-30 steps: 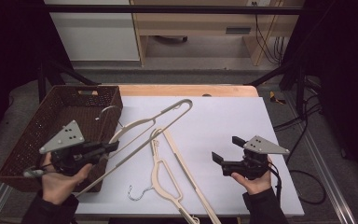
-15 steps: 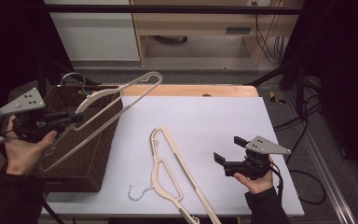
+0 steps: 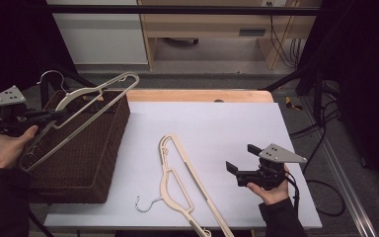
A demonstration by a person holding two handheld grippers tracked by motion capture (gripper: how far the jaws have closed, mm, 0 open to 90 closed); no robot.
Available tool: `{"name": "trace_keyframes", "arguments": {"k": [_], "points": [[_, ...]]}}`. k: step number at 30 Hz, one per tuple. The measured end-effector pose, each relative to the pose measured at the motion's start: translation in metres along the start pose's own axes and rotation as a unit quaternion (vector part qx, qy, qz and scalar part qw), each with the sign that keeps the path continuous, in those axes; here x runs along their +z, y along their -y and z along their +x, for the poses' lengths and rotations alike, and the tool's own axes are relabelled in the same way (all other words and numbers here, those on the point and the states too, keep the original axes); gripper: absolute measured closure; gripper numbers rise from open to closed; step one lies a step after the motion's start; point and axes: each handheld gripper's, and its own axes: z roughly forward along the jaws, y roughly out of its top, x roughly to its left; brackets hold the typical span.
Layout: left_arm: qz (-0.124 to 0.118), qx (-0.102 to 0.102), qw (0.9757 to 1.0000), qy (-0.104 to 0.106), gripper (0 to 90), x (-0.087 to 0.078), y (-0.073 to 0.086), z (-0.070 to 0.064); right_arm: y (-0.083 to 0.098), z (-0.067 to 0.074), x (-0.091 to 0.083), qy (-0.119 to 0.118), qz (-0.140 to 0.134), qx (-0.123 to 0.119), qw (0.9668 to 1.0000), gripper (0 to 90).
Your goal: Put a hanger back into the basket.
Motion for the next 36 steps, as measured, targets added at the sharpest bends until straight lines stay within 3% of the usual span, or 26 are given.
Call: {"name": "trace_keyframes", "arguments": {"k": [11, 25, 28, 30, 32, 35, 36], "points": [[0.015, -0.033, 0.9990, -0.027, 86.4, 0.001, 0.035, 0.027, 0.000, 0.001, 0.001, 0.002, 0.000, -0.001, 1.0000, 7.8], [0.077, -0.072, 0.9939, -0.030, 86.3, 0.030, 0.089, 0.027, 0.001, 0.003, 0.002, -0.001, 0.000, -0.004, 1.0000, 7.2], [0.099, -0.079, 0.9915, -0.030, 85.9, 0.041, 0.095, 0.024, 0.001, 0.003, 0.003, 0.000, 0.001, -0.005, 1.0000, 7.2], [0.112, -0.081, 0.9895, -0.042, 85.7, 0.046, 0.096, 0.023, 0.001, 0.003, 0.003, 0.001, 0.003, -0.007, 1.0000, 7.3], [0.128, -0.093, 0.9864, -0.042, 85.3, 0.047, 0.097, 0.024, 0.001, 0.003, 0.003, 0.001, 0.004, -0.007, 1.0000, 7.4], [0.157, -0.096, 0.9813, -0.057, 84.4, 0.047, 0.097, 0.024, 0.001, 0.003, 0.003, 0.000, 0.003, -0.006, 1.0000, 7.5], [0.159, -0.092, 0.9806, -0.067, 83.3, 0.046, 0.098, 0.022, 0.001, 0.004, 0.003, 0.000, 0.004, -0.007, 1.0000, 7.5]]}}
